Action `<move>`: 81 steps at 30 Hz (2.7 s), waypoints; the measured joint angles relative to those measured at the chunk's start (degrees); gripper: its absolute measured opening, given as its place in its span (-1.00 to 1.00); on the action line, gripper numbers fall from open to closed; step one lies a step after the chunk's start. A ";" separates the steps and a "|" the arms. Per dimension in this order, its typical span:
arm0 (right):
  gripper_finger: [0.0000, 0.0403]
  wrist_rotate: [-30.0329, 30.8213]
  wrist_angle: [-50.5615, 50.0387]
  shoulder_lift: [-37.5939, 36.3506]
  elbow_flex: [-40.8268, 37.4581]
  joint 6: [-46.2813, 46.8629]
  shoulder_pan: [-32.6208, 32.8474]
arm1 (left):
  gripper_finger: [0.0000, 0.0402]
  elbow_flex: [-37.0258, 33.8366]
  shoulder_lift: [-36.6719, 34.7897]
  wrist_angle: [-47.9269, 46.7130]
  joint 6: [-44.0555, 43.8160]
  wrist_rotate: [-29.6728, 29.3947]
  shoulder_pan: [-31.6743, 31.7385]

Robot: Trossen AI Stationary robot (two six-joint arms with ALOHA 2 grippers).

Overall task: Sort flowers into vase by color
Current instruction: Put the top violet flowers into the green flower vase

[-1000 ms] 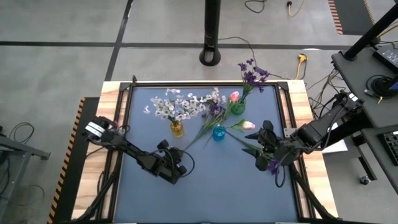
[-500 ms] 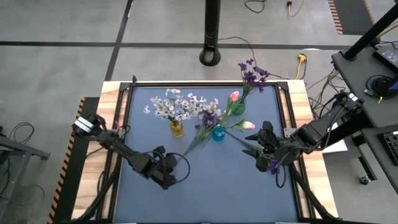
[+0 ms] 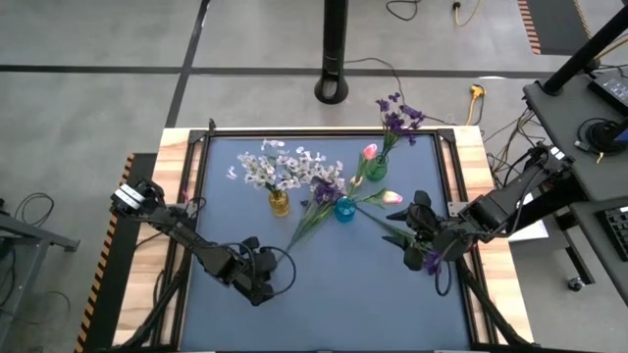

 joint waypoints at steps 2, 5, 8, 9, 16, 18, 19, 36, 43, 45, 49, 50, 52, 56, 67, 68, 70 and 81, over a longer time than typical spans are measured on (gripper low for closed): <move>0.26 0.00 -0.02 0.00 0.01 -0.22 0.00 | -0.64 0.00 -0.15 0.04 -0.51 -0.04 0.02; 0.27 0.02 -0.02 0.01 0.02 -0.68 0.00 | -0.42 1.35 -0.11 0.18 0.62 -1.87 0.04; 0.29 0.02 -0.02 0.00 0.02 -1.26 0.00 | -0.21 4.22 -0.07 0.40 4.16 -6.90 0.05; 0.29 0.02 0.00 0.00 0.02 -1.27 0.00 | -0.15 4.99 -0.07 0.28 5.13 -9.36 0.15; 0.27 0.02 -0.04 0.02 0.02 -1.76 0.00 | 0.09 5.86 -0.05 0.73 7.37 -22.25 2.53; 0.26 0.02 -0.04 0.02 0.02 -2.12 0.00 | 0.09 5.17 0.59 2.35 7.35 -24.52 3.69; 0.26 0.02 -0.09 0.02 0.02 -2.17 0.00 | 0.08 4.72 1.05 3.29 7.66 -24.94 4.14; 0.27 0.04 -0.42 0.09 -0.13 -2.25 0.00 | -0.30 3.60 13.92 11.79 4.58 -25.48 7.92; 0.25 0.04 -0.42 0.09 -0.17 -2.25 0.00 | -0.84 3.67 14.16 11.50 3.54 -25.29 7.96; 0.24 0.04 -0.42 0.09 -0.20 -2.25 0.00 | -0.95 3.65 13.87 11.06 3.54 -25.22 8.00; 0.24 0.04 -0.42 0.09 -0.20 -2.08 0.00 | -0.95 4.10 13.03 9.79 3.58 -24.72 8.04; 0.25 0.04 -0.42 0.09 -0.20 -2.08 0.00 | -0.97 4.45 12.76 9.13 3.60 -24.69 8.04; 0.25 0.04 -0.42 0.09 -0.20 -2.08 0.00 | -0.99 5.37 12.21 7.21 3.57 -24.65 7.96; 0.24 0.04 -0.42 0.09 -0.20 -2.08 0.00 | -0.99 8.47 11.17 -0.23 3.56 -24.70 7.41; 0.23 0.04 -0.42 0.11 -0.22 -2.06 0.00 | -1.00 25.44 9.55 -38.47 -2.78 -24.13 5.68; 0.23 0.06 -0.42 0.11 -0.22 -2.07 0.00 | -1.00 27.17 9.53 -41.02 -2.81 -24.06 5.56; 0.23 0.05 -0.42 0.11 -0.22 -2.07 0.00 | -1.00 30.38 9.50 -45.64 -2.80 -24.06 5.51; 0.22 -3.30 -0.72 0.04 2.25 -2.03 0.02 | -1.00 44.58 9.44 -64.86 -3.29 -25.25 5.44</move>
